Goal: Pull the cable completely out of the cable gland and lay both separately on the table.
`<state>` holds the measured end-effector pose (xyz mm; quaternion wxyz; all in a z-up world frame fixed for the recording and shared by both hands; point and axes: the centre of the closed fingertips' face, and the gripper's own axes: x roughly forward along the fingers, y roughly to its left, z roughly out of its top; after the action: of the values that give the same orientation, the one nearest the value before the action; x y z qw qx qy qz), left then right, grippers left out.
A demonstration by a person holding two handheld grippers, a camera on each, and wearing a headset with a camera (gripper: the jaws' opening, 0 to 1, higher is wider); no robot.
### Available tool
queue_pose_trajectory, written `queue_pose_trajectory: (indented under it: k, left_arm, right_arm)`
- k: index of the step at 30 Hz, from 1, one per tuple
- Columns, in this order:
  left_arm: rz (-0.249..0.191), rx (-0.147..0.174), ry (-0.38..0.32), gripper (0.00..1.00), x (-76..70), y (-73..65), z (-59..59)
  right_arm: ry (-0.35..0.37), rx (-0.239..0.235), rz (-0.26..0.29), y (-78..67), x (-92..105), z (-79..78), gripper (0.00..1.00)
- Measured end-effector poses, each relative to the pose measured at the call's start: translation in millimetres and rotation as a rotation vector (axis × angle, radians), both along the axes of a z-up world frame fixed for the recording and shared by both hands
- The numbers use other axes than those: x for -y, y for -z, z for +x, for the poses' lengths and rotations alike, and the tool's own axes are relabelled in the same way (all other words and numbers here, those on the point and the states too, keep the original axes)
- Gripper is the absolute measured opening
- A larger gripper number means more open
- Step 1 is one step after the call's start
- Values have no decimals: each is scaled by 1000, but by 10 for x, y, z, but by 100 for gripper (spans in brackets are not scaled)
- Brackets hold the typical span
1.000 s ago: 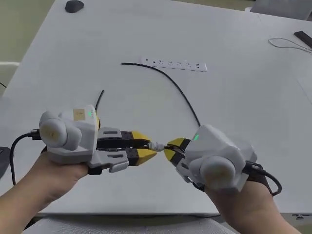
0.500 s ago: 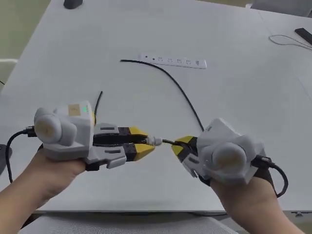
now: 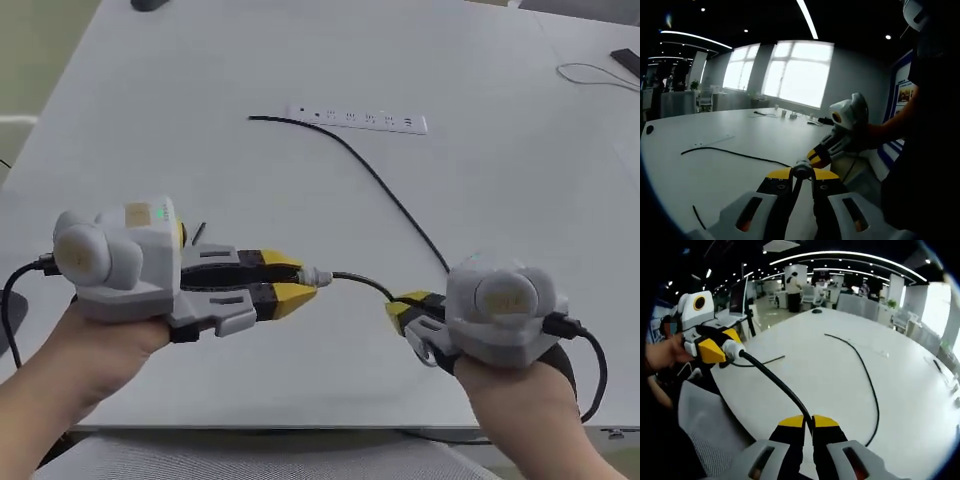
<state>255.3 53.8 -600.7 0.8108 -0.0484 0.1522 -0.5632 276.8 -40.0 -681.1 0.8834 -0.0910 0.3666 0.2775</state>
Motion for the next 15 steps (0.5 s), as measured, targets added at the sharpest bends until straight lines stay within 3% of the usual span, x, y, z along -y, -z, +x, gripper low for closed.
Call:
queue_pose_trajectory:
  k: [3,15]
  left_arm:
    - [7,1,5,15,37,25,-24]
    - [18,-9,-5,15,-7,50,7]
  right_arm:
    - [68,-58,49,95,27,-31,0]
    - [7,-9,23,51,-15,-104,1]
